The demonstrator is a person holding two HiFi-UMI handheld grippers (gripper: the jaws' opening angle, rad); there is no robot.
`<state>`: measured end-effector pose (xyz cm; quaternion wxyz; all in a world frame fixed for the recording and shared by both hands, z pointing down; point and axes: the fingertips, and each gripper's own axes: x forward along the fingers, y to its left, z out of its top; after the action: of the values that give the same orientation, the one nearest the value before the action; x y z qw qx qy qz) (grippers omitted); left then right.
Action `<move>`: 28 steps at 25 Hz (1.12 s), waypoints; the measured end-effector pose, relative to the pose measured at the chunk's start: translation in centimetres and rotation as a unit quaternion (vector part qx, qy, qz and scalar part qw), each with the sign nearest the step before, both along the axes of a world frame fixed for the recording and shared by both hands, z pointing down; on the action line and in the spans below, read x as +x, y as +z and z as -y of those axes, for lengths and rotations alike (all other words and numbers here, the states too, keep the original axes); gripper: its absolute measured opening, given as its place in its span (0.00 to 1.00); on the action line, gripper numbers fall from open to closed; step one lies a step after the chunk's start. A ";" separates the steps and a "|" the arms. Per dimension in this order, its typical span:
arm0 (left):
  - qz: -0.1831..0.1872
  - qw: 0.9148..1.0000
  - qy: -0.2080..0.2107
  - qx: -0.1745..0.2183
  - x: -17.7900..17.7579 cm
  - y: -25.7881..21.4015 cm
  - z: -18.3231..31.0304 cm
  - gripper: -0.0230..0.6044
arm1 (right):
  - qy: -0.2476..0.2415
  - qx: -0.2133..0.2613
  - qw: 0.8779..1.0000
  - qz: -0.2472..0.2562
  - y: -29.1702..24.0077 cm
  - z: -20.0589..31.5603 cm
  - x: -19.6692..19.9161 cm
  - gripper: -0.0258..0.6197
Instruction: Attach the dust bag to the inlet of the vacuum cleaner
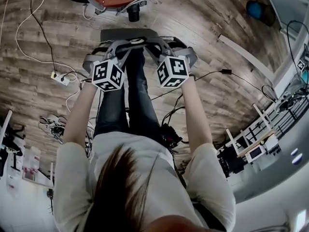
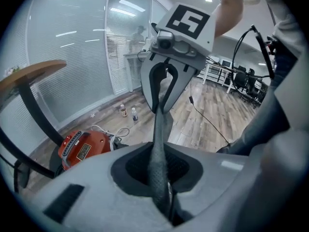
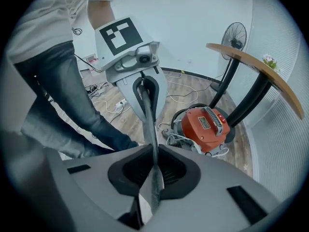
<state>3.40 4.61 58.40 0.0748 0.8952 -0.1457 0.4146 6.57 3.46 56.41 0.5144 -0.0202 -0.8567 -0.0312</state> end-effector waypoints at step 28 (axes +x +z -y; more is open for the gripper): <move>0.051 0.997 -0.049 -0.042 -0.1 15.7 3.9 0.11 | 0.034 -0.015 0.999 -0.022 15.7 3.7 0.1 0.09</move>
<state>3.33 0.68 74.12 0.1250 0.8606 -0.1759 0.4613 6.70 -0.25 72.16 0.5335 0.0008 -0.8458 -0.0007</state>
